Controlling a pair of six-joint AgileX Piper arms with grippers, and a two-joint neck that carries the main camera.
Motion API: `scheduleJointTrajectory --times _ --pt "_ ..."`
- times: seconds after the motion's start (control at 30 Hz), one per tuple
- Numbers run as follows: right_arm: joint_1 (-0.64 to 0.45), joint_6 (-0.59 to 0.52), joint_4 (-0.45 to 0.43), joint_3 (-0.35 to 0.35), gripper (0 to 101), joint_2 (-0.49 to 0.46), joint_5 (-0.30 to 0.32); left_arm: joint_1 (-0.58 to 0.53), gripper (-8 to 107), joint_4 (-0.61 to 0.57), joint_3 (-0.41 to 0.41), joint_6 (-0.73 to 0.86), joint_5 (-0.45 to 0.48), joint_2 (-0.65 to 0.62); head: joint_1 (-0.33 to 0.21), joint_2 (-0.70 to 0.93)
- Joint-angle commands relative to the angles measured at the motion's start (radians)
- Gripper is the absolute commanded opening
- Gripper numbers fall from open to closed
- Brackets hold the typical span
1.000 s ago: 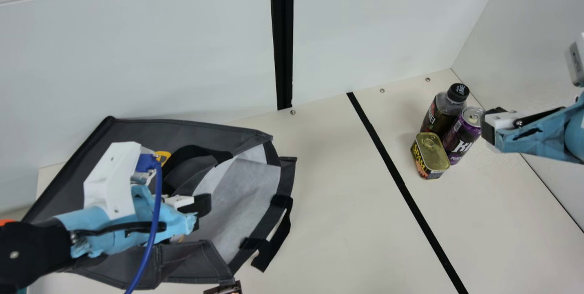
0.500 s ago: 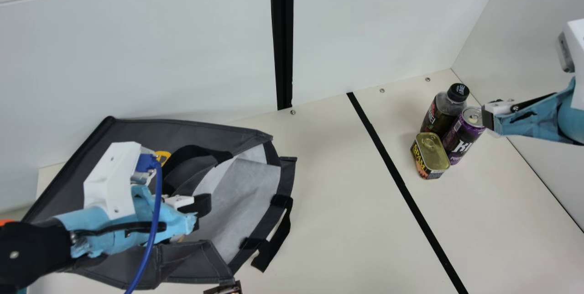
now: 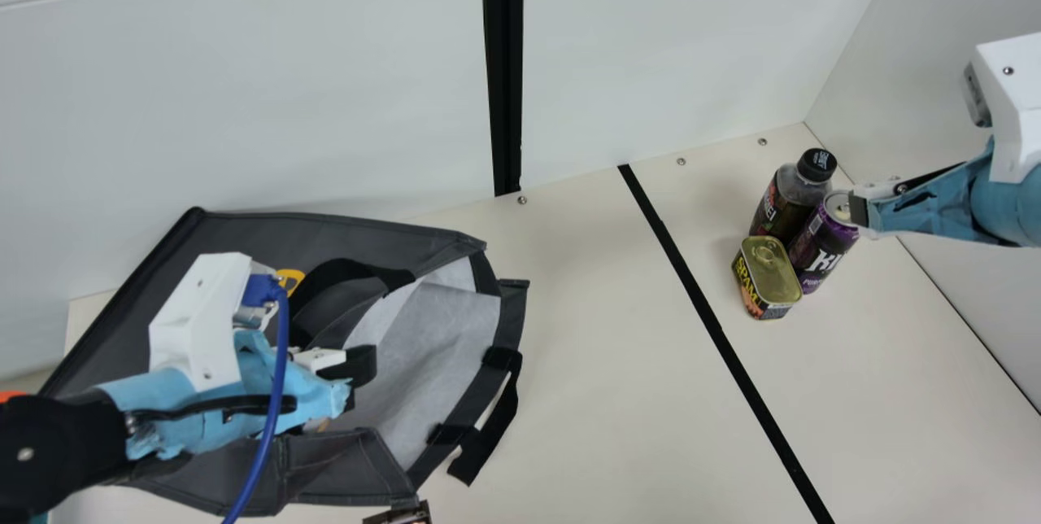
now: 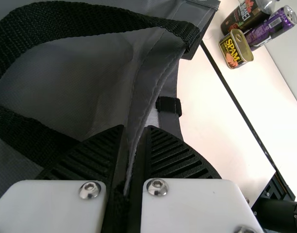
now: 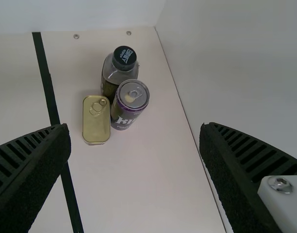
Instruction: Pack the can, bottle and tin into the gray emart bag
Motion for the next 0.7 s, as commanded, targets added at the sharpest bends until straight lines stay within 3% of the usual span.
scheduleJointTrajectory --times 0.0,0.67 --pt "-0.005 -0.004 0.005 0.001 91 0.009 -0.002 0.000 10 0.000 0.000 0.000 0.000 0.000 -0.023 -0.001" --pt "-0.038 -0.023 0.027 0.016 91 0.130 -0.029 0.000 10 0.000 0.000 0.000 0.000 0.000 -0.023 -0.001"
